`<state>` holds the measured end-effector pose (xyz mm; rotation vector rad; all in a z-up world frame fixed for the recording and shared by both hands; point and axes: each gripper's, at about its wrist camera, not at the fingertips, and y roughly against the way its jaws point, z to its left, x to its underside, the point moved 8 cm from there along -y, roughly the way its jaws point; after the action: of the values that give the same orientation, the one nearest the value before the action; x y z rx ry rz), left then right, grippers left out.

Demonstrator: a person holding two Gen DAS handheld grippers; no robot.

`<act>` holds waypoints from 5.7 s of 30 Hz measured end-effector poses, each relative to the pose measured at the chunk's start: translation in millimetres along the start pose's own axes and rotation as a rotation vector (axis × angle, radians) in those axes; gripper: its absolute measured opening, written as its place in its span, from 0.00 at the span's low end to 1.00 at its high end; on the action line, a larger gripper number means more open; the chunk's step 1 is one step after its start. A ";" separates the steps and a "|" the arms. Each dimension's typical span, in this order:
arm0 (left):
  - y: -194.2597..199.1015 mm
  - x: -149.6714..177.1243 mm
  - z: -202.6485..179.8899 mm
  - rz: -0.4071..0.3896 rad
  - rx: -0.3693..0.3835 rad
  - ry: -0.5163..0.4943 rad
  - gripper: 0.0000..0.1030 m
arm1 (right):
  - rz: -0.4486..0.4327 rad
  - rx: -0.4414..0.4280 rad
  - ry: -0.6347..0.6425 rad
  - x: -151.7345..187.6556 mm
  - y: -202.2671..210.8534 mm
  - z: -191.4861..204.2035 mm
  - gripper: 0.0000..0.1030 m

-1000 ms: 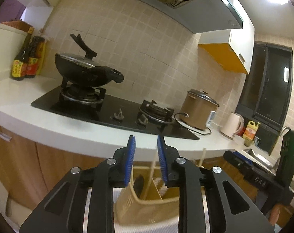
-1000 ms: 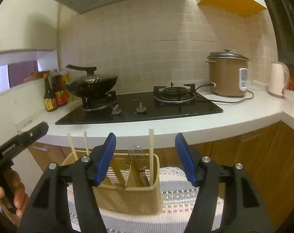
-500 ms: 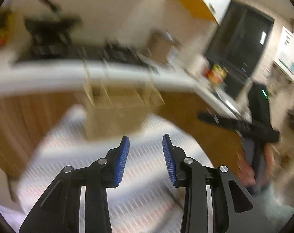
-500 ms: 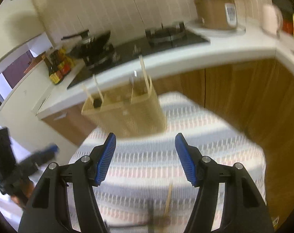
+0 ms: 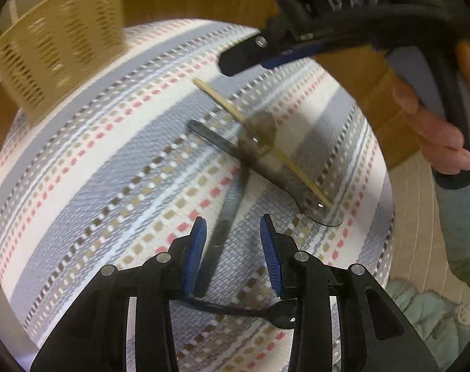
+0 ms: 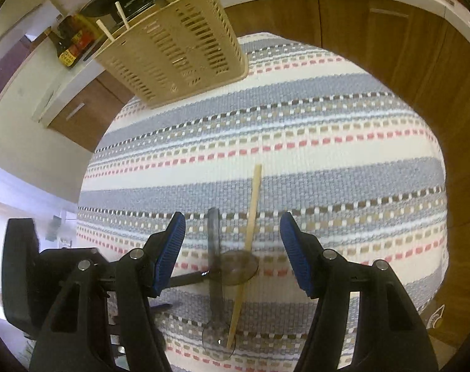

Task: Organize utensils
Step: 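Grasp a clear spoon with the left tool while the right tool grasps a clear spoon, then lift both clear spoons with both tools and carry them over the basket, then open both tools over the basket, releasing the clear spoons, then lower the left tool to the black spoon while the right tool lowers to the last chopstick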

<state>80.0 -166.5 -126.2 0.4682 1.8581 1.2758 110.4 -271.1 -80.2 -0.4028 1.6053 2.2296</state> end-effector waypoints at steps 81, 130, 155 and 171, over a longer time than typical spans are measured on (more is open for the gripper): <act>201.7 -88.9 148.6 -0.759 -0.066 0.531 0.10 | -0.535 -0.388 0.245 -111.0 89.1 93.5 0.10; 185.3 -142.4 225.2 -0.974 -0.226 0.506 0.28 | -0.726 -0.094 0.242 -226.4 52.0 57.0 0.19; 86.0 42.9 64.7 -0.202 -0.035 0.577 0.38 | -0.005 -0.011 0.088 -22.6 5.7 33.4 0.52; 19.2 73.5 3.6 -0.085 -0.094 0.550 0.40 | 0.117 0.139 0.071 16.3 -57.5 17.2 0.41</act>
<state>36.1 -106.0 -139.9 -0.0244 2.2190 1.5296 121.3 -236.3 -130.6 -0.3620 1.8520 2.1925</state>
